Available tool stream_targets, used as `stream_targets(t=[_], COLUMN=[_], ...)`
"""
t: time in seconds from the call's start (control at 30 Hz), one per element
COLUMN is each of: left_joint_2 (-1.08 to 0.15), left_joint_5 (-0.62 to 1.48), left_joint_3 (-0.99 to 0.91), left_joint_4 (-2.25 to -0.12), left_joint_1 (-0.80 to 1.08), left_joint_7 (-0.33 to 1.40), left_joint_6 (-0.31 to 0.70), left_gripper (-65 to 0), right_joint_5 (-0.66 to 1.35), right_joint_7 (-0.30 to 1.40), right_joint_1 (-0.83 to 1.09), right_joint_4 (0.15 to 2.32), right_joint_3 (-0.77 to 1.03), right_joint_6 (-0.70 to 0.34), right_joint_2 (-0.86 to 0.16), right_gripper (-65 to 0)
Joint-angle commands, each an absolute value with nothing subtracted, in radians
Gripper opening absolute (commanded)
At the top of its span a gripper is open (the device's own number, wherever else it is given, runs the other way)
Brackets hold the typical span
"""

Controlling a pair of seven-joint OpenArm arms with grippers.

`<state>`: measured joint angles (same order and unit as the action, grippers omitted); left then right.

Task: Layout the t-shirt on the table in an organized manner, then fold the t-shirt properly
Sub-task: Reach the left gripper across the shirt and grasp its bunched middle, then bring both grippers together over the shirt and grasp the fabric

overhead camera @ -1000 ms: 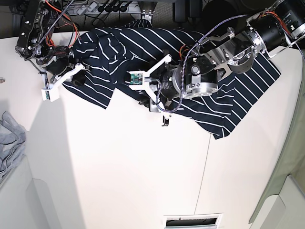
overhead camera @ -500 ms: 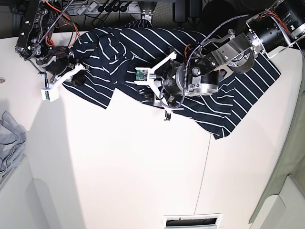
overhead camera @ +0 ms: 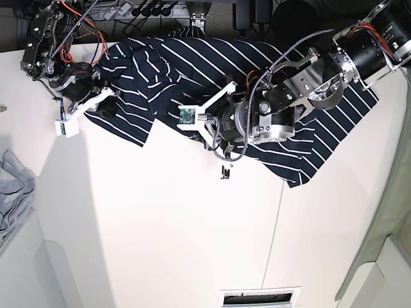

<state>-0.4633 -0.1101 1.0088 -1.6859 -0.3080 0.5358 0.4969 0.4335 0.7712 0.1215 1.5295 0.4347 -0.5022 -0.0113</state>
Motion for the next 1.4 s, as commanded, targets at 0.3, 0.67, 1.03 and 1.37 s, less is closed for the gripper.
stream_targets(t=[0.3,0.67,1.03,1.37], left_joint_2=[-0.466,-0.418,-0.392,-0.397], left_joint_5=[-0.035,0.102,0.146,0.141], left_joint_3=[0.939,0.777,0.778,0.777], left_joint_4=[-1.693,-1.589,-1.584,-1.559], left_joint_1=[-0.435,-0.438,-0.438,-0.474], left_joint_7=[0.563,0.571,0.611,0.634], left_joint_6=[0.373,0.426,0.438,0.438], left_gripper=[-59.2,-59.2,-59.1,-59.1], right_joint_5=[0.526,0.605,0.393,0.381], right_joint_7=[0.76,0.776,0.755,0.845], right_joint_1=[0.111,0.036,-0.146,-0.167], right_joint_4=[1.57,1.598,1.597,1.597], right_joint_3=[0.437,0.421,0.152,0.017], right_joint_6=[-0.54,-0.566,-0.561,-0.546], right_joint_2=[-0.019,-0.013,0.113,0.139], right_gripper=[-65.0,-65.0,-40.1,-58.5])
